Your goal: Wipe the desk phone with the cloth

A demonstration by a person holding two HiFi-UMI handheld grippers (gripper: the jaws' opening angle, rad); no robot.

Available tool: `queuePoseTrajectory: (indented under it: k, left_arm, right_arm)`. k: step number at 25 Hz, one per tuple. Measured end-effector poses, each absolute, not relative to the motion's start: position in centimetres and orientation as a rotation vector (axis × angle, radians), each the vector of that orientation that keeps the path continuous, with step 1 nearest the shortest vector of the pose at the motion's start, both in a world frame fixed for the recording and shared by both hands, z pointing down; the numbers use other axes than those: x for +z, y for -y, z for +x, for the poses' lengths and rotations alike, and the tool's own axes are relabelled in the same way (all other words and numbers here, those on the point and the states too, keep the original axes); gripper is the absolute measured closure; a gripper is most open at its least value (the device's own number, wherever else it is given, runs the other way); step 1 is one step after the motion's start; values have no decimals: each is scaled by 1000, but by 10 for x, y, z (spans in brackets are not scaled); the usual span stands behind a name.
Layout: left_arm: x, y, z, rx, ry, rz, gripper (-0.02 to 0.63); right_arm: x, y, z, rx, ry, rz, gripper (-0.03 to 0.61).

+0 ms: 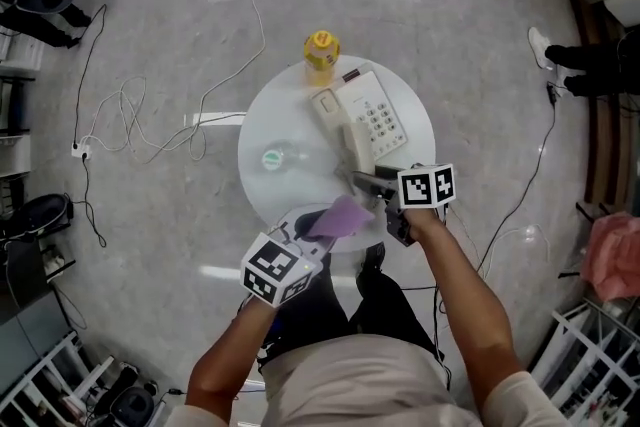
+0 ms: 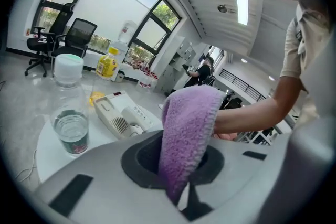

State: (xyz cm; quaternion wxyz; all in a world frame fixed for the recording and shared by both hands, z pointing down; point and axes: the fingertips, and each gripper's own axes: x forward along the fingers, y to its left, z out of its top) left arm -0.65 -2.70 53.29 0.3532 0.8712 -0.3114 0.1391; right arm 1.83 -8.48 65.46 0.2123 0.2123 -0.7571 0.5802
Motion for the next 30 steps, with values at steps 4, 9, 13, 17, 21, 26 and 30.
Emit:
queuePoseTrajectory:
  k: [4, 9, 13, 17, 21, 26, 30]
  left_arm:
    - [533, 36, 12, 362, 778, 2270, 577]
    - [527, 51, 17, 358, 779, 2294, 577]
    - [522, 54, 14, 348, 773, 2303, 577]
    - [520, 45, 10, 350, 757, 2299, 578]
    - [516, 29, 11, 329, 713, 2298, 577]
    - [513, 14, 17, 304, 675, 2300, 578]
    - [511, 14, 18, 296, 678, 2305, 577]
  right_arm:
    - [636, 89, 23, 1615, 2145, 584, 376]
    - [607, 96, 19, 1532, 2219, 564, 376]
    - [590, 94, 8, 1500, 2263, 548, 376]
    - [589, 94, 3, 1511, 2271, 572, 376]
    - [591, 97, 2, 1523, 2266, 601, 376]
    - [595, 103, 3, 1536, 2259, 634, 376]
    - [594, 101, 1, 1531, 2260, 627, 376]
